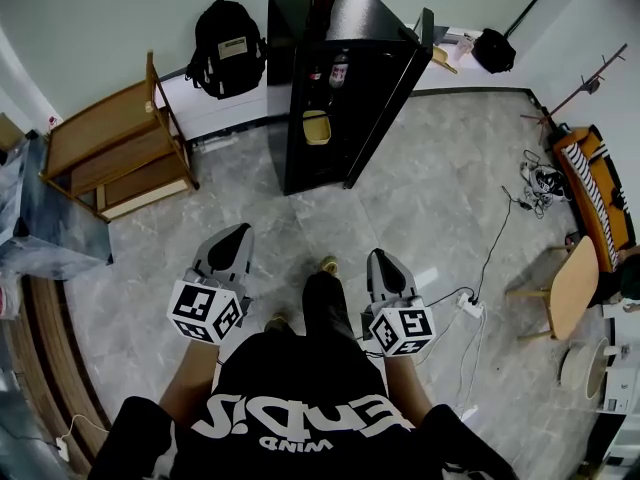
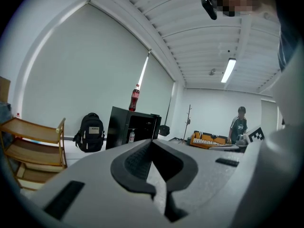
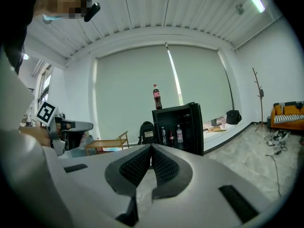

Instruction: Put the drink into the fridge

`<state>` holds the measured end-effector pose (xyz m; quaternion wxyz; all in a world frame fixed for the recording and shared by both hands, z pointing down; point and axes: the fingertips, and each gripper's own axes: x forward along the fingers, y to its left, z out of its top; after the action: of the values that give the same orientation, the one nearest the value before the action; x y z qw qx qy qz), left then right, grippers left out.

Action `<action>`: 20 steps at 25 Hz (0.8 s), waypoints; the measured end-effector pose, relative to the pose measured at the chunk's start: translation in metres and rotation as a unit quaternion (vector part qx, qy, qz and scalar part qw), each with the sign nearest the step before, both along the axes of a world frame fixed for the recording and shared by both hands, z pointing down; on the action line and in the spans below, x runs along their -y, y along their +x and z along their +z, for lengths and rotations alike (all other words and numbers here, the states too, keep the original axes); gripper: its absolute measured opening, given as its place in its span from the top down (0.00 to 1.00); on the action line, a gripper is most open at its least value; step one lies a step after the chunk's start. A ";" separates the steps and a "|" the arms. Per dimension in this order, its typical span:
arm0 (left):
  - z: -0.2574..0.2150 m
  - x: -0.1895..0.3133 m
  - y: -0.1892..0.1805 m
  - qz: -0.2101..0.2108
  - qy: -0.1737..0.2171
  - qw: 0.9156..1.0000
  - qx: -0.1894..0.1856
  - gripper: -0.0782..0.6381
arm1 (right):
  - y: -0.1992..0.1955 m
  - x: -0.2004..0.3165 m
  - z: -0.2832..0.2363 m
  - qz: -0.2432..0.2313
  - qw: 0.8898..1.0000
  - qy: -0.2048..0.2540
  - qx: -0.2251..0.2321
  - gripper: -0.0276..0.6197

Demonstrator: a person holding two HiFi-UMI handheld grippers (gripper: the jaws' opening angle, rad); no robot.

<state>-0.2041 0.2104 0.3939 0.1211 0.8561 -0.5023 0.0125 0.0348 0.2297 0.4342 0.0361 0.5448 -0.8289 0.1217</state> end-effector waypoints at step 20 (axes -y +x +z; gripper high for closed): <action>-0.019 0.151 0.041 -0.007 0.010 1.000 -0.025 0.88 | 0.029 0.162 -0.004 -0.032 0.999 0.010 0.017 0.92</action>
<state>-0.1628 0.0592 0.3751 0.1257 0.8538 -0.5049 -0.0150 0.0634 0.0676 0.4298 0.0207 0.5164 -0.8475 0.1212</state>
